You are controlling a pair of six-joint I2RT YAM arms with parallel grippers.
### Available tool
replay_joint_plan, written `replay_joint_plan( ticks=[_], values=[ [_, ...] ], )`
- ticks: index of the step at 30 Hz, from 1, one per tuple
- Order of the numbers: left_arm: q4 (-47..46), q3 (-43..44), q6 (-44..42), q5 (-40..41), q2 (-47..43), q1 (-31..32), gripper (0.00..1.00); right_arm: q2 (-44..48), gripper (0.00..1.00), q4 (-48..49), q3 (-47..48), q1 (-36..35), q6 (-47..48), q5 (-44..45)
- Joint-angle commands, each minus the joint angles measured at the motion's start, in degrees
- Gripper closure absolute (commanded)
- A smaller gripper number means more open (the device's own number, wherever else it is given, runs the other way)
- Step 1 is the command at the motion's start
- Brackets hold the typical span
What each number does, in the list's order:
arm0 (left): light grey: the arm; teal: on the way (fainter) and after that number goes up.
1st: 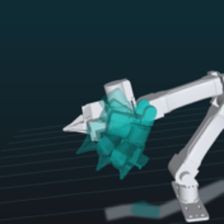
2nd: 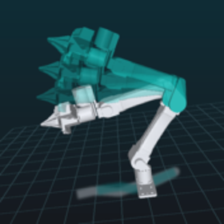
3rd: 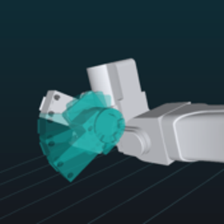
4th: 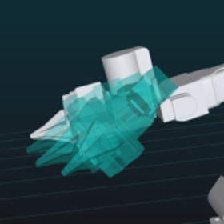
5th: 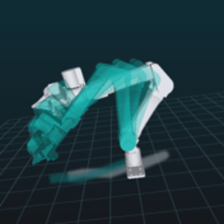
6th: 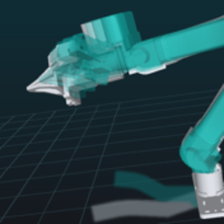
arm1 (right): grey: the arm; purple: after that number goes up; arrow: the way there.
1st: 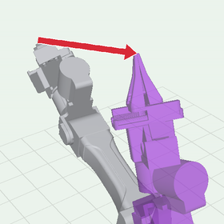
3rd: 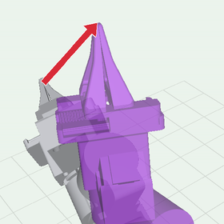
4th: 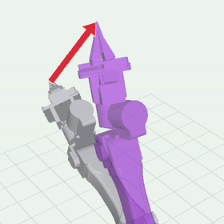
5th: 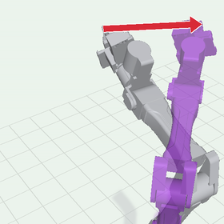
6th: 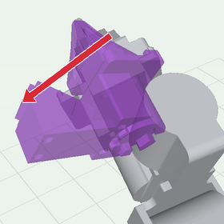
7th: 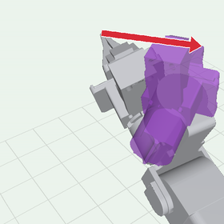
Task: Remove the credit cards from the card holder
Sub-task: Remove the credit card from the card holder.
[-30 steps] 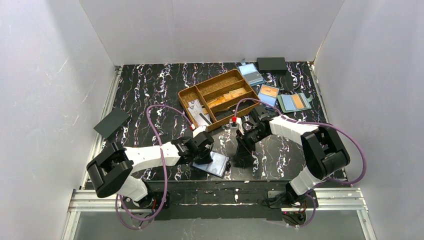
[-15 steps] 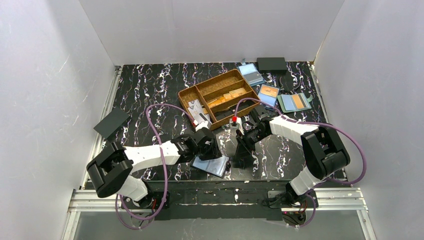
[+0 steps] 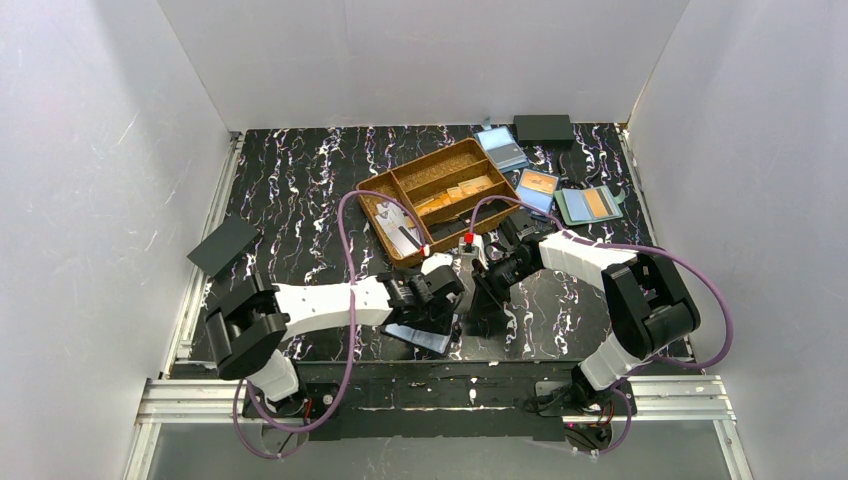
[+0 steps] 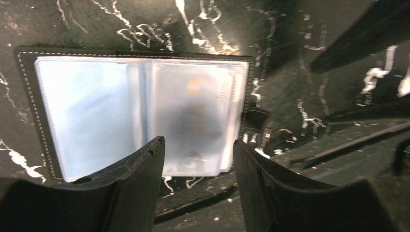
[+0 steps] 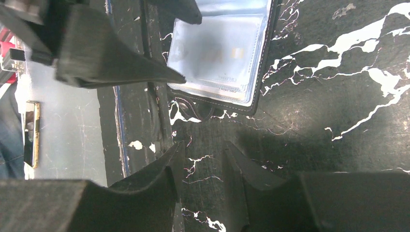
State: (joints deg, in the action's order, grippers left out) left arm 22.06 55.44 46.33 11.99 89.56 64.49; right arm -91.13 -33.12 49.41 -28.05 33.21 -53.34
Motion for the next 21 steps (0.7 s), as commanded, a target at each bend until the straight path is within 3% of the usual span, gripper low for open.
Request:
replay_joint_plan(
  ticks=[1,21],
  values=[
    [7.0,2.8,-2.5,4.6,1.5,0.2,0.48,1.2,0.58,-1.1,2.3,-0.2,0.6,-1.4],
    [4.6,4.4,-4.9,0.7,5.0,0.2,0.42,1.0,0.58,-1.3,2.3,-0.2,0.6,-1.2]
  ],
)
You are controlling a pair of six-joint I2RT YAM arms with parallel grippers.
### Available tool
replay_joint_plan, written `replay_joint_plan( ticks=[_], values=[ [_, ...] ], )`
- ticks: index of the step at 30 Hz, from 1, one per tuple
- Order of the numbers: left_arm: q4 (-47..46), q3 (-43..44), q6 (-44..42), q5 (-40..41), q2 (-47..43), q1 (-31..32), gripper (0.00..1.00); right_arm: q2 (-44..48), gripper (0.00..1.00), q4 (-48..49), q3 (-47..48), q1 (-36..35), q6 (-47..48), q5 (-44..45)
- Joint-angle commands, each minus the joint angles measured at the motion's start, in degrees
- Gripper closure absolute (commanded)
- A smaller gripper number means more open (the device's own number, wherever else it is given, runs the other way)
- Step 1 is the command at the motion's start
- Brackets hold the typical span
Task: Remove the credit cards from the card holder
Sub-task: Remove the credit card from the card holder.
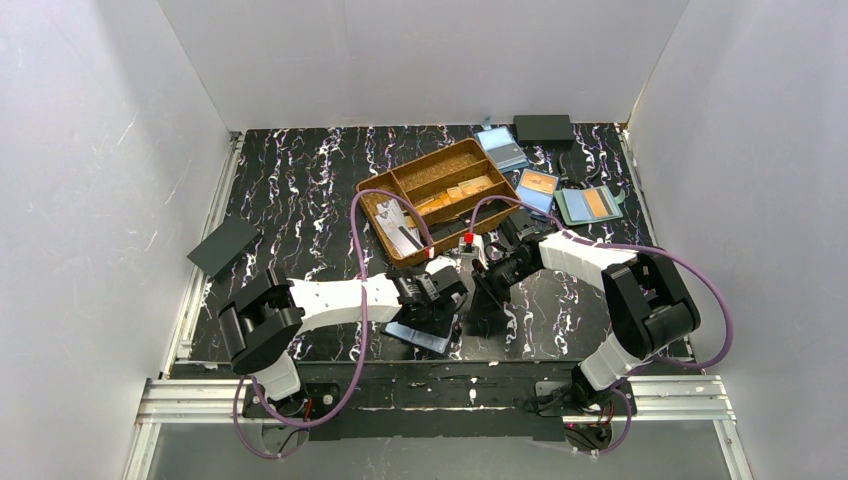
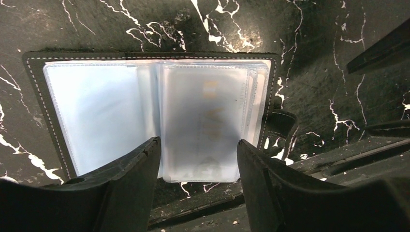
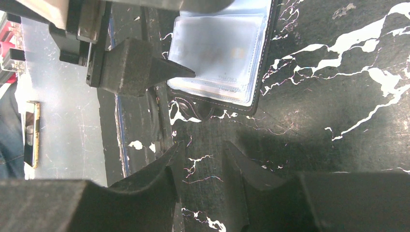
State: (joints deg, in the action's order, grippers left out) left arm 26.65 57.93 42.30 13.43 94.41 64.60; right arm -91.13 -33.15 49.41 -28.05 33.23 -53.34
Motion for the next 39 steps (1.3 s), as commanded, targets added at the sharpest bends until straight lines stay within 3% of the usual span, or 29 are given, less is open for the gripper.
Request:
replay_joint_plan(
  ticks=[1,23,29,33,39],
  values=[
    [-0.4,1.8,-1.0,-1.0,0.2,0.1,0.42,1.0,0.58,-1.3,2.4,-0.2,0.6,-1.2],
    [-0.1,0.8,-0.5,0.6,2.6,0.1,0.46,1.0,0.58,-1.3,2.4,-0.2,0.7,-1.4],
    [-0.2,0.4,-0.3,1.2,2.1,0.1,0.76,1.0,0.58,-1.4,2.4,-0.2,0.8,-1.4],
    [-1.7,-0.7,0.0,0.6,0.7,-0.1,0.86,1.1,0.58,-1.4,2.4,-0.2,0.8,-1.4],
    [-8.7,-7.0,3.2,-3.8,-3.7,-2.8,0.92,1.4,0.58,-1.3,2.1,-0.2,0.8,-1.7]
  ],
)
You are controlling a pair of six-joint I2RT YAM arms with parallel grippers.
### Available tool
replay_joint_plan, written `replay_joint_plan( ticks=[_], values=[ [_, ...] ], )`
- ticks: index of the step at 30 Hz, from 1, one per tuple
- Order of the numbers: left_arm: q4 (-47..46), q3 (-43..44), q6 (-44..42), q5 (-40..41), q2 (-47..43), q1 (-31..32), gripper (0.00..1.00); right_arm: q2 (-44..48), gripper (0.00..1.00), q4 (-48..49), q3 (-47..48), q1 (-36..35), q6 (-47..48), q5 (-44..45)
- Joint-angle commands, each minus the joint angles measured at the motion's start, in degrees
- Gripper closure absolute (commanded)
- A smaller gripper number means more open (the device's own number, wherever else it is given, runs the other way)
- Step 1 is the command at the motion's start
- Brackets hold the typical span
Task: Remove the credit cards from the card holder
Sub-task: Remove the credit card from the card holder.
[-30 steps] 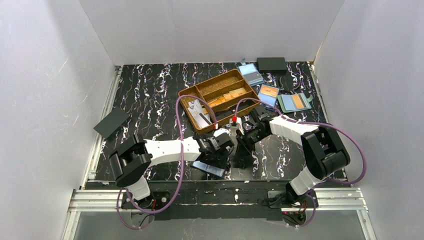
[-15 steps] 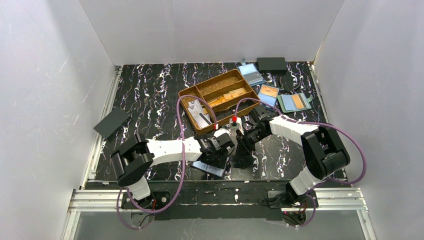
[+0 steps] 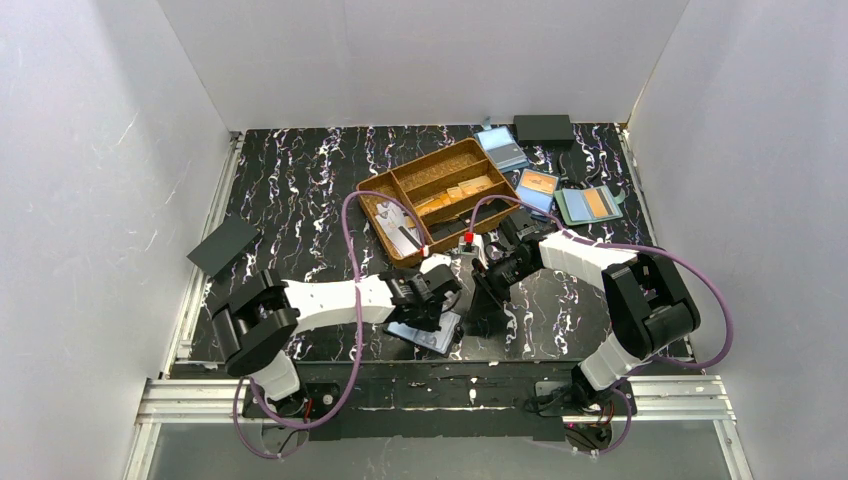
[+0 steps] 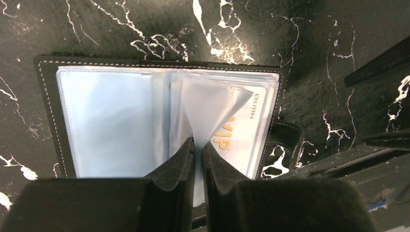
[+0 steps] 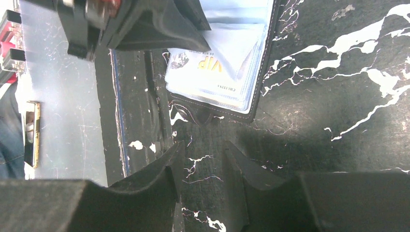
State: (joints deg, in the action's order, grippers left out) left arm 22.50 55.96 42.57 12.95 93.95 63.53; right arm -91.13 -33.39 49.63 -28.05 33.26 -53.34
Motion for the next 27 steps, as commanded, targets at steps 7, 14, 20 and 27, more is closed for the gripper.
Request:
replay_joint_plan(
  ticks=[7,14,20,27],
  values=[
    [-21.2,-19.2,13.0,-10.1,-12.9,-8.8,1.00,1.4,0.58,-1.1,1.8,-0.2,0.6,-2.5],
    [-19.2,-23.6,14.9,-6.9,-19.0,-12.3,0.79,1.4,0.58,-1.1,1.8,-0.2,0.5,-2.6],
    [-8.6,-19.9,10.7,-2.2,-18.7,-12.6,0.63,1.4,0.58,-1.1,1.8,-0.3,0.5,-2.4],
    [3.9,-14.6,6.9,6.5,-19.5,-12.6,0.62,1.1,0.58,-1.1,1.9,-0.2,0.6,-2.4]
  ],
)
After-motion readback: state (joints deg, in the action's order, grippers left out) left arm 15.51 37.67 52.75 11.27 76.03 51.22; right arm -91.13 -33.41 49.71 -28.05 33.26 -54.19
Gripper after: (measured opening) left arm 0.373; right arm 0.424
